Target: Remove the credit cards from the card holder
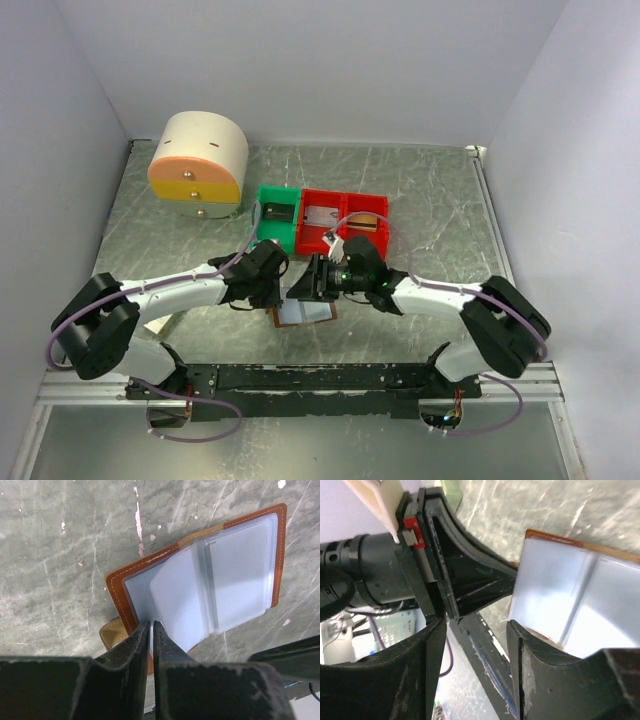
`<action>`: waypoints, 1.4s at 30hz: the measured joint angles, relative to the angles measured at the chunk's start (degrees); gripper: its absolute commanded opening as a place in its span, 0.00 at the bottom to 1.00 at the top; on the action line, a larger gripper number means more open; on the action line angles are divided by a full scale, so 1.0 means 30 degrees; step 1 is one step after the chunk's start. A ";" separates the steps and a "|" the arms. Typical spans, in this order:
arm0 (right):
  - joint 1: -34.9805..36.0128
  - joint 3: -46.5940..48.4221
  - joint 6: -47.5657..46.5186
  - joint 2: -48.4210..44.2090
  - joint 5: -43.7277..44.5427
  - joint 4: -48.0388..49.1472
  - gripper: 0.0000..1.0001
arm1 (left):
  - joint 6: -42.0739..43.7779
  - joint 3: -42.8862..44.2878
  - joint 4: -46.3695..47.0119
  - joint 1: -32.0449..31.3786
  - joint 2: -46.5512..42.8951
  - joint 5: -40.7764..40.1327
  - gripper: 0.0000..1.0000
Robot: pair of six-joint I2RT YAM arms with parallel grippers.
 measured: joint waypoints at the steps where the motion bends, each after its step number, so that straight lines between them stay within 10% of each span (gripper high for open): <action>1: -0.0087 0.0138 -0.0219 -0.0495 0.0444 -0.0758 0.50 | -0.0007 0.0000 0.0000 0.0000 0.0007 -0.0007 0.18; 12: -0.1078 0.0743 -0.1749 -0.1647 0.5377 -0.8174 0.49 | 0.0000 0.0000 0.0000 0.0000 0.0007 -0.0007 0.18; 42: -0.1020 0.0787 -0.2186 -0.0729 0.4692 -0.8080 0.45 | 0.0000 0.0000 0.0015 0.0000 0.0044 -0.0007 0.18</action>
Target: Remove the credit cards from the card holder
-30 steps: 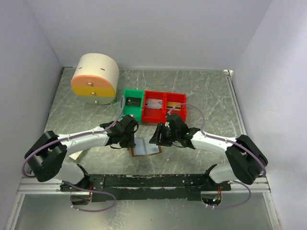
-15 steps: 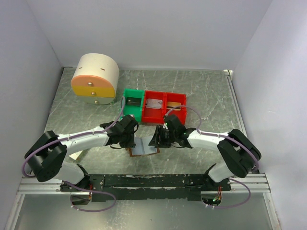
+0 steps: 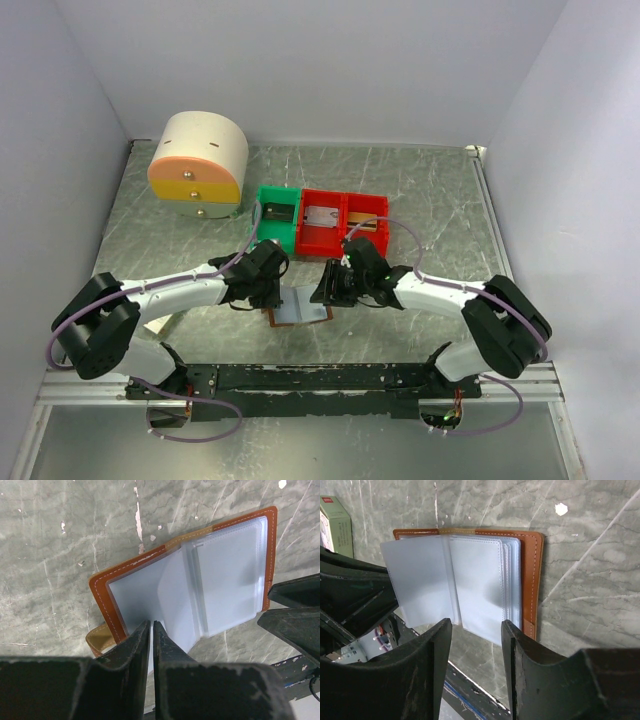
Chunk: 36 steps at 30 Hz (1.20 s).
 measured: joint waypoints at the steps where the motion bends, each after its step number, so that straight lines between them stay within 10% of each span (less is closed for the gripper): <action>1: 0.0007 0.0036 -0.0022 0.0007 0.0022 -0.0080 0.45 | 0.0000 0.0000 0.0000 0.0000 0.0000 0.0000 0.18; 17: 0.0058 0.0036 0.0000 0.1311 -0.0284 0.0532 0.37 | -0.0117 -0.0044 -0.1122 0.0000 -0.0306 -0.1311 0.43; 36: 0.0087 0.0160 -0.0255 0.1122 -0.0495 0.0503 0.35 | -0.0153 -0.0335 -0.1311 0.0000 -0.0321 -0.1705 0.25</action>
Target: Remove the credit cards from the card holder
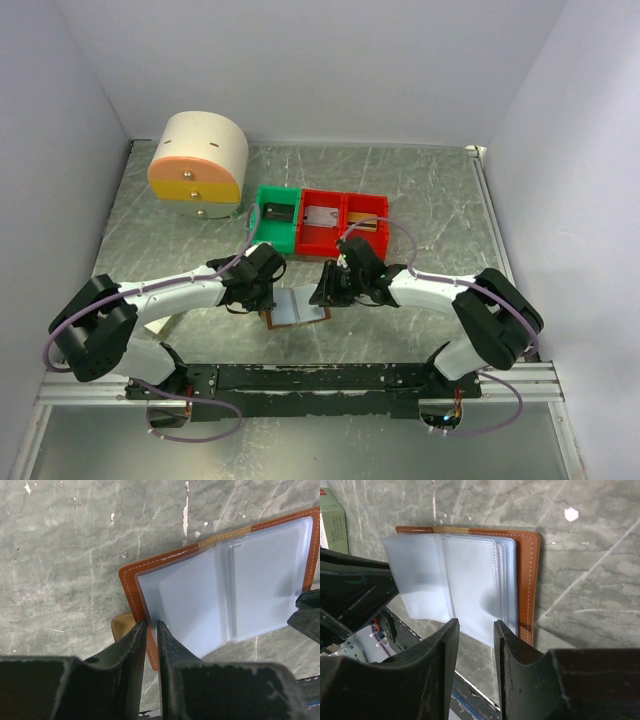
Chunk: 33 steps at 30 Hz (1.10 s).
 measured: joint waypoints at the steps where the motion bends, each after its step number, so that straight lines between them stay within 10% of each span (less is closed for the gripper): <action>1: 0.0000 0.0153 -0.0073 0.0000 0.0000 -0.0087 0.36 | 0.0000 0.0000 0.0000 0.0000 0.0000 0.0000 0.25; 33: 0.0831 0.0940 -0.0007 0.0408 -0.0954 0.1056 0.39 | 0.0168 0.0000 0.0007 0.0000 0.0117 0.0029 0.24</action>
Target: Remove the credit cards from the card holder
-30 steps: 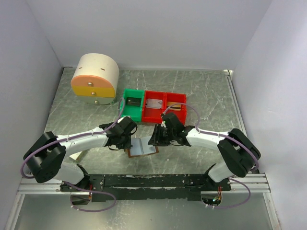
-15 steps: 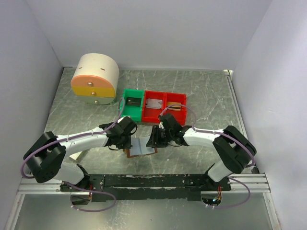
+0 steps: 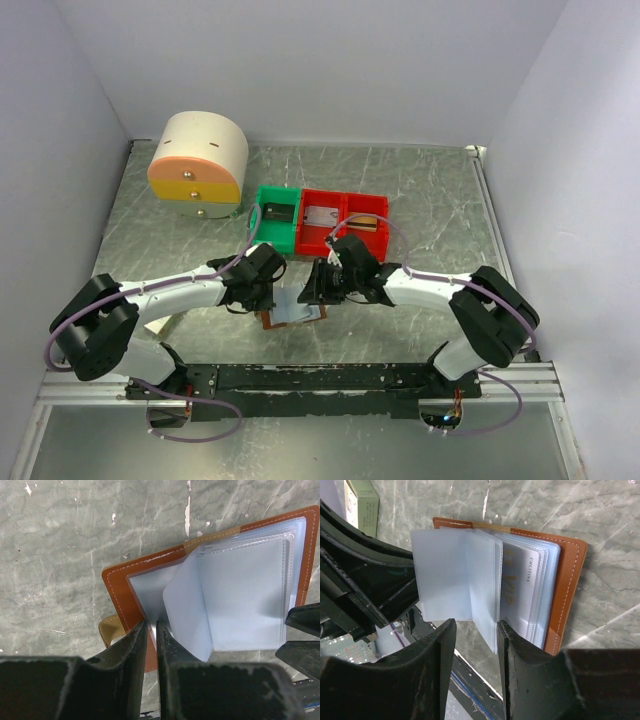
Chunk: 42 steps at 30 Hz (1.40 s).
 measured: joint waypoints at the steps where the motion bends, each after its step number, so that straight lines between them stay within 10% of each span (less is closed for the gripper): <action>1: 0.0000 0.0000 0.0058 0.0007 -0.0087 0.0080 0.39 | 0.0000 0.0000 0.0000 0.0000 0.0000 0.0000 0.24; 42: 0.0780 0.2229 -0.0459 0.1027 0.2987 -0.3439 0.43 | 0.0138 0.0000 -0.0007 0.0000 0.0000 0.0007 0.23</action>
